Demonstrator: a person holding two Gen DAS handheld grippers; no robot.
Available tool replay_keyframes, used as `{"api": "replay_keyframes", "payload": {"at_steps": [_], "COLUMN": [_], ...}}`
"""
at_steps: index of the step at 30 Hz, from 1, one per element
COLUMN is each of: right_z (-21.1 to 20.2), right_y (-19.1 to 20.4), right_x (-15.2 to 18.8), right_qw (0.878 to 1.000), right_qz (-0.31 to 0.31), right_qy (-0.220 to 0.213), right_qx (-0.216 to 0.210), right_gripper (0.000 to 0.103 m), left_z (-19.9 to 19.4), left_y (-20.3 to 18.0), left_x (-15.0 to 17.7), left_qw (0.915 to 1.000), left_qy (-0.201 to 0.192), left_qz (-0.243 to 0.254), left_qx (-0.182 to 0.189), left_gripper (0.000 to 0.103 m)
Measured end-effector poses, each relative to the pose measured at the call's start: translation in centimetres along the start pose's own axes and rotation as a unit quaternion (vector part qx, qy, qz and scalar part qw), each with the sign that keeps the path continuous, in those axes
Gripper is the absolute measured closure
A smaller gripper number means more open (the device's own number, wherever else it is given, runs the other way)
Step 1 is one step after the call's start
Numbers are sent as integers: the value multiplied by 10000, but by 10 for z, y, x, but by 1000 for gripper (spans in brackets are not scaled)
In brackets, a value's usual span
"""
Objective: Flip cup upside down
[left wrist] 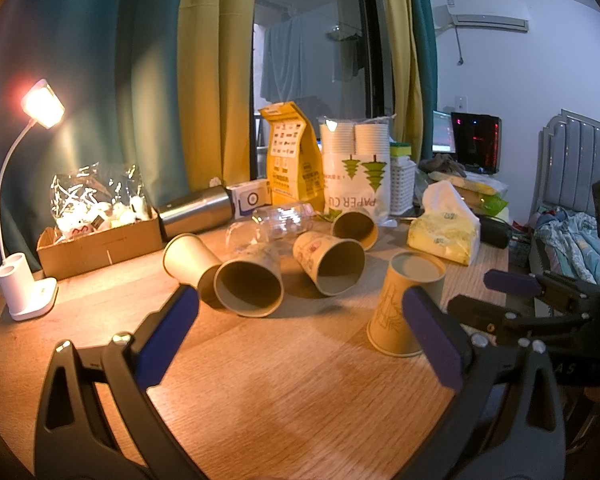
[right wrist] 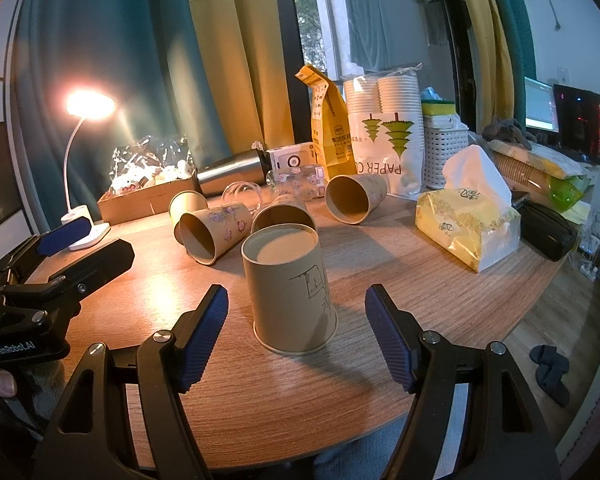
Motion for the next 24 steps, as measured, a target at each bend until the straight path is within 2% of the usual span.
{"api": "replay_keyframes", "payload": {"at_steps": [24], "right_z": [0], "right_y": [0], "right_x": [0], "right_qw": [10000], "right_qz": [5], "right_qy": [-14], "right_qx": [2], "right_gripper": [29], "left_z": [-2], "left_y": [0], "left_x": [-3], "left_qw": [10000], "left_qy": [-34], "left_qz": [29], "left_qx": [27], "left_gripper": [0]}}
Point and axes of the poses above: each gripper's, at about its wrist camera, not at the fingertips, and z roughly the way its jaws point, y to its left, x to its underside, the point moved 8 cm from there along z, roughly the way its jaws point, and after that the axes turned 9 degrees about z, right-handed, at the moved point
